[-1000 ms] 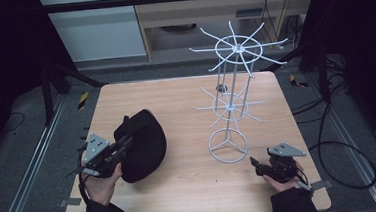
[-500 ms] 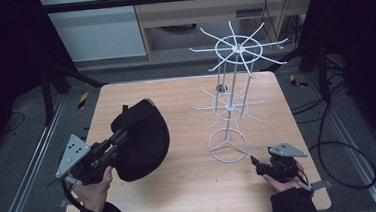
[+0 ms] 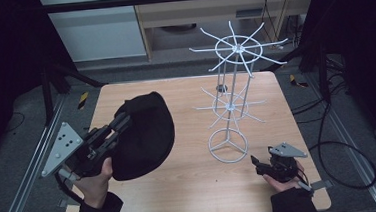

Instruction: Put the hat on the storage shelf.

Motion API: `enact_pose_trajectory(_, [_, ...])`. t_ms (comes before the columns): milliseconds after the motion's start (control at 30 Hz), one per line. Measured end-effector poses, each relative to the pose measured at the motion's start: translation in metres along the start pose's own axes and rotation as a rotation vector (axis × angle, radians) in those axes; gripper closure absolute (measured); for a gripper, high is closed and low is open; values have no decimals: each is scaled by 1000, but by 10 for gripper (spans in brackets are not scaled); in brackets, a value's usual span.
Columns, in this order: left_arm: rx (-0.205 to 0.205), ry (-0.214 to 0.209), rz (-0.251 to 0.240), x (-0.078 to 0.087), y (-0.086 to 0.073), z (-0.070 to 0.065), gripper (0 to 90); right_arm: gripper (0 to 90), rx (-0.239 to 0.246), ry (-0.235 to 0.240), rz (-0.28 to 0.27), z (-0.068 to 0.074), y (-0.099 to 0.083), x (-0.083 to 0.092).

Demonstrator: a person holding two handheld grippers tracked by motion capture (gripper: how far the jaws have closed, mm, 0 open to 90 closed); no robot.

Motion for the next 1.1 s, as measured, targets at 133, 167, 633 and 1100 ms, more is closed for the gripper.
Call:
enact_pose_trajectory(133, [-4, -17, -21, -2, 15, -5, 793, 285, -1, -1, 0, 0, 0, 0])
enact_pose_trajectory(167, [-5, -19, -25, -4, 19, -6, 793, 285, -1, -1, 0, 0, 0, 0])
enact_pose_trajectory(633, [-6, -31, -108, -11, 52, -11, 793, 284, 0, 0, -1, 0, 0, 0])
enact_pose_trajectory(1100, [4, -35, -209, -13, 97, -2, 793, 284, -4, 0, -6, -1, 1, 0])
Point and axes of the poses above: each handheld gripper's, and its own axes: x roughly backward along the jaws, y roughly out of its top, z roughly to its left, the point moved 2 cm from there along -x, roughly forward along the jaws, and after that the axes turned 13 degrees about z, right-handed, at the moved point
